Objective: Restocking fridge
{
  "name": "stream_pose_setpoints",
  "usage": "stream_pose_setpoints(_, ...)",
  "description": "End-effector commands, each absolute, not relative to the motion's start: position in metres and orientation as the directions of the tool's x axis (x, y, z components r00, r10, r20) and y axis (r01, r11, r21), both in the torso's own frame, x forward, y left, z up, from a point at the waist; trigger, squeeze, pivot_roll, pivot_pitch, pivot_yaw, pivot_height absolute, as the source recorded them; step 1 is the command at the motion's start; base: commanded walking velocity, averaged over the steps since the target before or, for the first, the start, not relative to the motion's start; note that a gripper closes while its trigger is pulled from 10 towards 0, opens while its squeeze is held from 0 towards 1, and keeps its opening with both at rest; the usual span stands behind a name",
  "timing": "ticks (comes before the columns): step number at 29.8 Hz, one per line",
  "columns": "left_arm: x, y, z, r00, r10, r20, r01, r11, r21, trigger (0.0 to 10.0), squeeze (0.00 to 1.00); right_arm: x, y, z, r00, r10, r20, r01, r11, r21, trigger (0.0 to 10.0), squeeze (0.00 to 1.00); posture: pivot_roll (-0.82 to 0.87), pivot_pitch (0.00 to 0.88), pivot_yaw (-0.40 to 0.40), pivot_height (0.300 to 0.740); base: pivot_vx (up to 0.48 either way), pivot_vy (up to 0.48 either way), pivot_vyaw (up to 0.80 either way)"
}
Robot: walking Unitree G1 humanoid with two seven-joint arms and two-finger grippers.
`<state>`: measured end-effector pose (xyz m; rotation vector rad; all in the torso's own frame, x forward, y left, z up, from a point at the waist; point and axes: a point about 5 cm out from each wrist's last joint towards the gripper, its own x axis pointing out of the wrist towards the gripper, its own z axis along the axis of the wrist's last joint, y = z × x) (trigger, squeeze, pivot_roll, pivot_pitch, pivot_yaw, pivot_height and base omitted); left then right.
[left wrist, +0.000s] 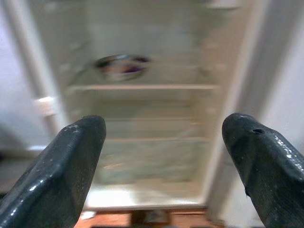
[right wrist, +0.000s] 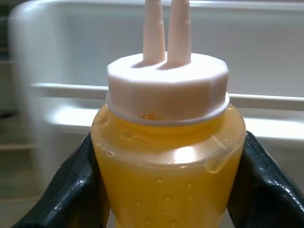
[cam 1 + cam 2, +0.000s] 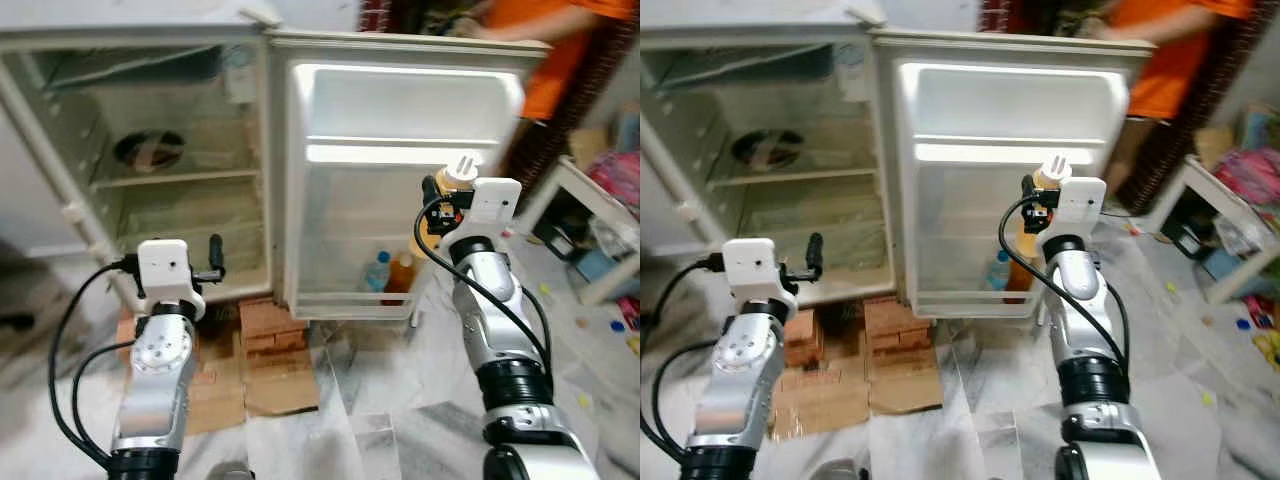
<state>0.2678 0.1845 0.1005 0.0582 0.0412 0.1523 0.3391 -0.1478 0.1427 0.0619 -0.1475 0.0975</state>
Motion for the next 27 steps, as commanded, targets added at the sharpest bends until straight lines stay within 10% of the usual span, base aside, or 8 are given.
stream_pose_setpoints(1,0.270,0.179,0.103,0.991,0.132,-0.027,-0.130,0.990,0.058,10.0,0.00,0.341,-0.154,0.151,0.981,0.091,0.174,-0.104,0.992,0.066,10.0,0.00,0.08,0.000,-0.054,0.740,0.480,0.000,0.00)
stream_pose_setpoints(5,0.270,0.181,0.104,0.986,0.162,-0.029,-0.160,0.986,0.056,10.0,0.00,0.344,-0.150,0.136,0.996,0.078,0.046,-0.088,0.949,0.303,10.0,0.00,0.07,0.000,-0.048,0.740,0.337,0.000,0.00)
stream_pose_setpoints(27,0.274,0.179,0.103,0.989,0.139,-0.046,-0.136,0.989,0.062,10.0,0.00,0.342,-0.133,0.140,0.966,0.237,0.104,-0.253,0.951,0.178,10.0,0.00,0.06,0.000,-0.021,0.740,0.000,0.000,0.00)
